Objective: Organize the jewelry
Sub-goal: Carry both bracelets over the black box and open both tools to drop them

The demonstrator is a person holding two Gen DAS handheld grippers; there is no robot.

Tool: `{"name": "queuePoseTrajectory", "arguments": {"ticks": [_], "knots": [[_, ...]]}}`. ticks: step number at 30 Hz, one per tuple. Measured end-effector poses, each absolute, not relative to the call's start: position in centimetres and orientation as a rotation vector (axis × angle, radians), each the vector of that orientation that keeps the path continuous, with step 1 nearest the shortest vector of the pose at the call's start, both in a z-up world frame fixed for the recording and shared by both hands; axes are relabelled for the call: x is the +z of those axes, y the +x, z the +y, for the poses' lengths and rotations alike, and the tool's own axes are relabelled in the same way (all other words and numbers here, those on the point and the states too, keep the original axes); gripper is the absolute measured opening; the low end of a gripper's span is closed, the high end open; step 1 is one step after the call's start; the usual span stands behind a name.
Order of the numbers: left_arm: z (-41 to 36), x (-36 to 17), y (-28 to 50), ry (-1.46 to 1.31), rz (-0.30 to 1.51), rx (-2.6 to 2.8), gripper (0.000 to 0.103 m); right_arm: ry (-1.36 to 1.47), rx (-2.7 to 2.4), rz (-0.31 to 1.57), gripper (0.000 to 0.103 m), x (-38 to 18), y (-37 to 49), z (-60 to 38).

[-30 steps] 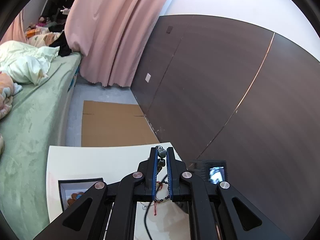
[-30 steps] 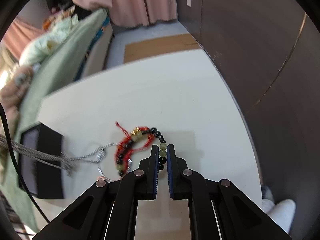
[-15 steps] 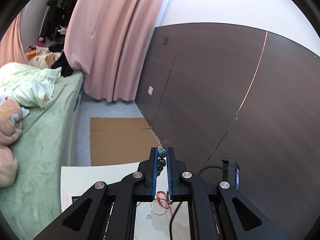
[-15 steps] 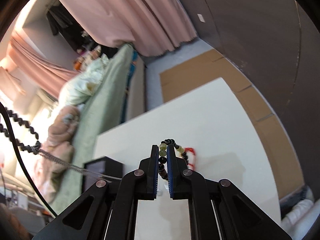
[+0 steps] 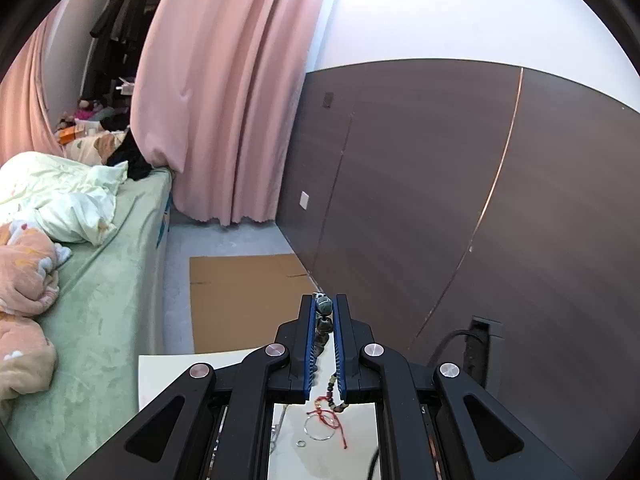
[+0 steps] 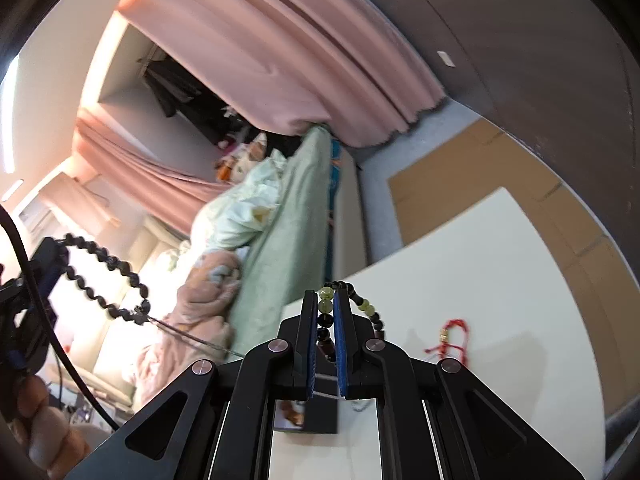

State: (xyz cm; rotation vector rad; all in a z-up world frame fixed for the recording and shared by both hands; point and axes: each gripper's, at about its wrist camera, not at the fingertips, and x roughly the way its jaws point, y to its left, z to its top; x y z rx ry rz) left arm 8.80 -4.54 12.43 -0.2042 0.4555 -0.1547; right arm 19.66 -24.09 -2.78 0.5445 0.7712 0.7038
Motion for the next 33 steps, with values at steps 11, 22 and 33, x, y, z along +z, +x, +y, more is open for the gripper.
{"name": "queuePoseTrajectory", "arguments": {"ticks": [11, 22, 33], "knots": [[-0.9, 9.9, 8.6, -0.253, 0.494, -0.063, 0.009, 0.545, 0.815, 0.700, 0.009, -1.4, 18.3, -21.6], [3.6, 2.3, 9.8, -0.402, 0.608, -0.045, 0.009, 0.514, 0.831, 0.729, 0.009, -2.1, 18.3, -18.9], [9.3, -4.1, 11.0, -0.618, 0.787, 0.016, 0.020, 0.441, 0.848, 0.784, 0.009, -4.1, 17.8, -14.5]]}}
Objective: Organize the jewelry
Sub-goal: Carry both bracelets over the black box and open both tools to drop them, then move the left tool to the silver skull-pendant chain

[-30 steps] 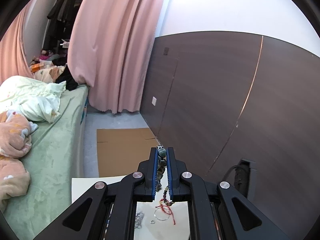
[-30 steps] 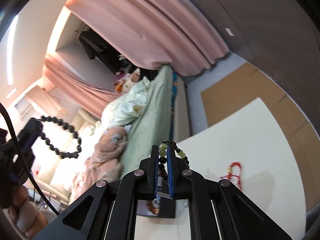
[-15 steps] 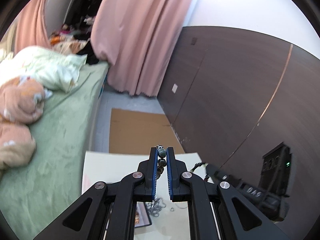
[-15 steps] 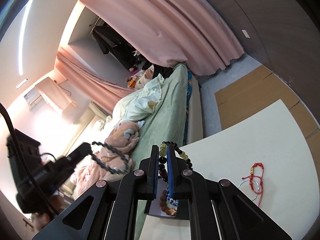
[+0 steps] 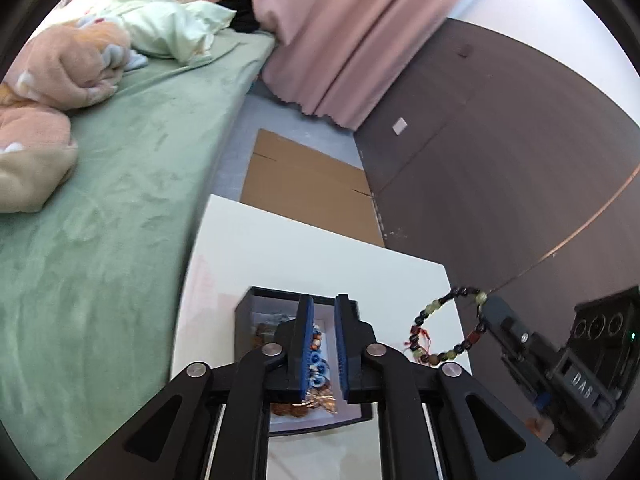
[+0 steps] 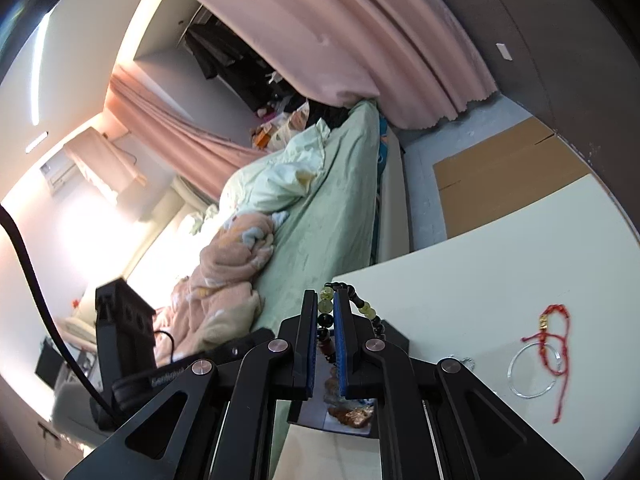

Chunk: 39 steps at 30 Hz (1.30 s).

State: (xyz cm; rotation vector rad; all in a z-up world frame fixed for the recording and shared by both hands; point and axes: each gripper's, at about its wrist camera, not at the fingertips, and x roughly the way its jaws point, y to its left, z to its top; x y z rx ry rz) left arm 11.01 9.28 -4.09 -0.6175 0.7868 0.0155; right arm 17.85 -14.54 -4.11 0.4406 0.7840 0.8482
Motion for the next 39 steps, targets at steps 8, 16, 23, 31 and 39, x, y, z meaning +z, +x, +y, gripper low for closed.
{"name": "queuePoseTrajectory", "arguments": {"ticks": [8, 16, 23, 31, 39], "knots": [[10.1, -2.6, 9.1, -0.635, 0.700, 0.020, 0.089, 0.404, 0.861, 0.812, 0.009, -5.0, 17.2, -13.0], [11.1, -2.9, 8.6, -0.658, 0.706, 0.038, 0.089, 0.360, 0.850, 0.835, 0.009, -5.7, 17.3, -11.2], [11.1, -3.0, 8.6, -0.656, 0.708, 0.038, 0.089, 0.291, 0.785, 0.933, 0.037, -7.3, 18.0, -9.6], [9.6, -2.9, 9.0, -0.610, 0.723, 0.024, 0.089, 0.364, 0.761, 0.926, 0.042, -6.5, 18.4, -13.4], [6.2, -3.0, 10.1, -0.518, 0.742, -0.011, 0.089, 0.411, 0.672, 0.965, 0.047, -6.7, 18.9, -18.3]]}}
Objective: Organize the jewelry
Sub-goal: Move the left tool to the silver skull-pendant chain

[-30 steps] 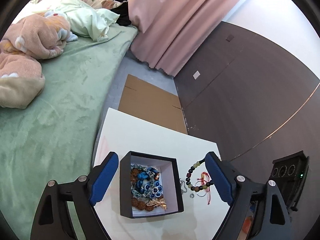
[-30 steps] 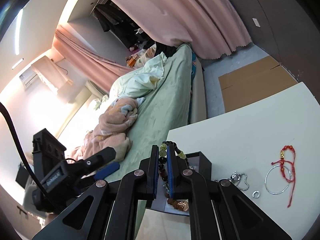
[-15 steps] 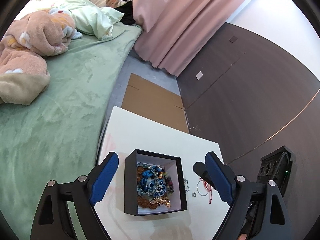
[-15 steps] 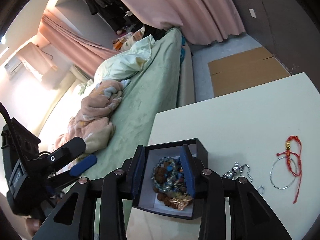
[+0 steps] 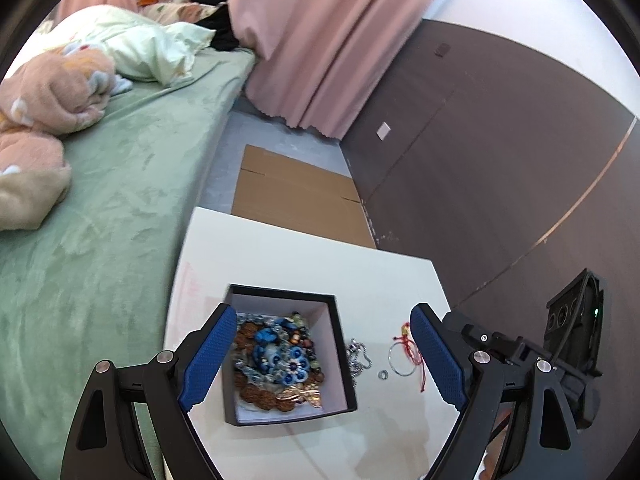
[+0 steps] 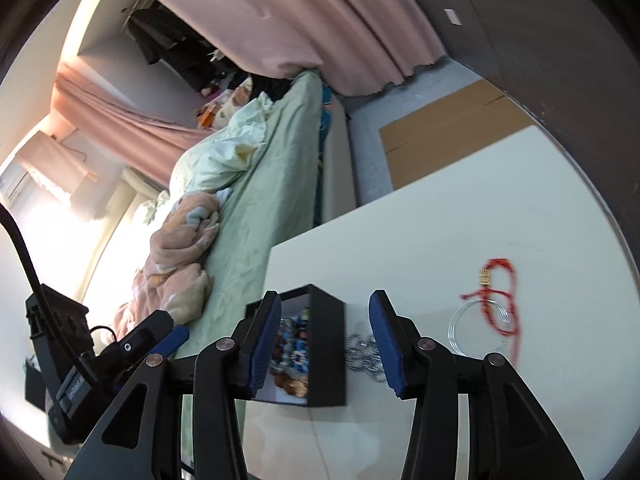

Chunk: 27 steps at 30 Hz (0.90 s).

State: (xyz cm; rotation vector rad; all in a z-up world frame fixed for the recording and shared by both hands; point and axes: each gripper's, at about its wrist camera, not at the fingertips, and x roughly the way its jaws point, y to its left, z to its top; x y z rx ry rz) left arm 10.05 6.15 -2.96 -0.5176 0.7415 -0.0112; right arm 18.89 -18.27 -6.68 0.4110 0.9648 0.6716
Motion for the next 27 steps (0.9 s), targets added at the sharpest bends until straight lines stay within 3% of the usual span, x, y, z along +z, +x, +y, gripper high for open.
{"name": "queuePoseTrajectory", "arguments": {"ticks": [7, 9, 10, 13, 21, 27], "knots": [[2.1, -3.6, 11.5, -0.410, 0.782, -0.063, 0.089, 0.419, 0.634, 1.017, 0.048, -7.2, 19.5, -20.7], [0.7, -4.0, 12.0, -0.364, 0.802, -0.087, 0.088, 0.424, 0.619, 1.035, 0.060, -7.5, 19.9, -21.2], [0.2, -4.1, 12.4, -0.338, 0.817, -0.097, 0.083, 0.432, 0.606, 1.044, 0.067, -7.8, 20.2, -21.7], [-1.4, -4.7, 13.8, -0.242, 0.890, -0.110, 0.068, 0.461, 0.583, 1.073, 0.067, -8.4, 20.8, -22.8], [-4.8, -5.6, 16.0, -0.003, 1.004, -0.138, 0.054, 0.530, 0.516, 1.116, 0.067, -9.3, 21.8, -26.6], [-6.8, -7.2, 17.7, 0.084, 1.103, -0.155, 0.037, 0.552, 0.475, 1.138, 0.067, -9.8, 22.0, -28.4]]}}
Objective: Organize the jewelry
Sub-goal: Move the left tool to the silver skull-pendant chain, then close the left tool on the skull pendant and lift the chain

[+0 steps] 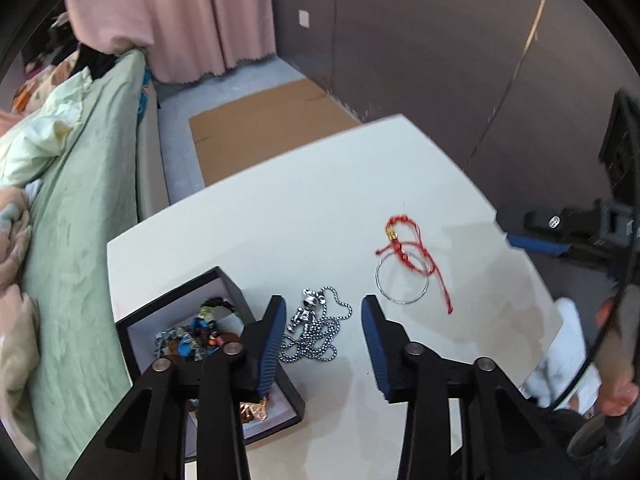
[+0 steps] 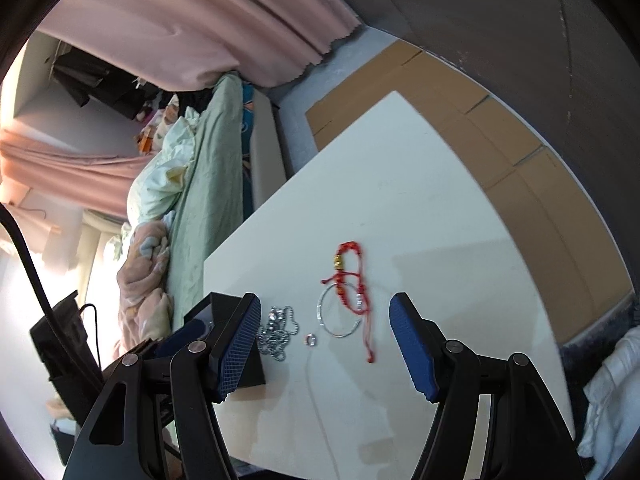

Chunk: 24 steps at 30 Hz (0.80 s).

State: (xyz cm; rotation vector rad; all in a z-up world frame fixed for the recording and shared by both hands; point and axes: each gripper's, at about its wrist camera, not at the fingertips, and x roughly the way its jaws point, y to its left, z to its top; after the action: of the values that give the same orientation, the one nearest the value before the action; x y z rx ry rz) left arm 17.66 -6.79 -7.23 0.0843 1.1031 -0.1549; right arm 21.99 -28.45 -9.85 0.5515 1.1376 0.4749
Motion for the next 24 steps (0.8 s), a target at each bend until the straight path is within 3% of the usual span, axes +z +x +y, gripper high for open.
{"name": "queuePoseTrajectory", "arguments": {"ticks": [8, 11, 24], "knots": [[-9.0, -9.2, 19.7, 0.195, 1.215, -0.121, 0.032, 0.594, 0.443, 1.142, 0.067, -10.1, 22.3, -30.3], [-9.2, -10.0, 20.5, 0.221, 1.264, -0.098, 0.025, 0.603, 0.446, 1.142, 0.067, -10.1, 22.1, -30.6], [-9.4, -13.6, 22.5, 0.326, 1.379, -0.039, 0.024, 0.634, 0.444, 1.131, 0.067, -10.0, 22.1, -31.7]]}}
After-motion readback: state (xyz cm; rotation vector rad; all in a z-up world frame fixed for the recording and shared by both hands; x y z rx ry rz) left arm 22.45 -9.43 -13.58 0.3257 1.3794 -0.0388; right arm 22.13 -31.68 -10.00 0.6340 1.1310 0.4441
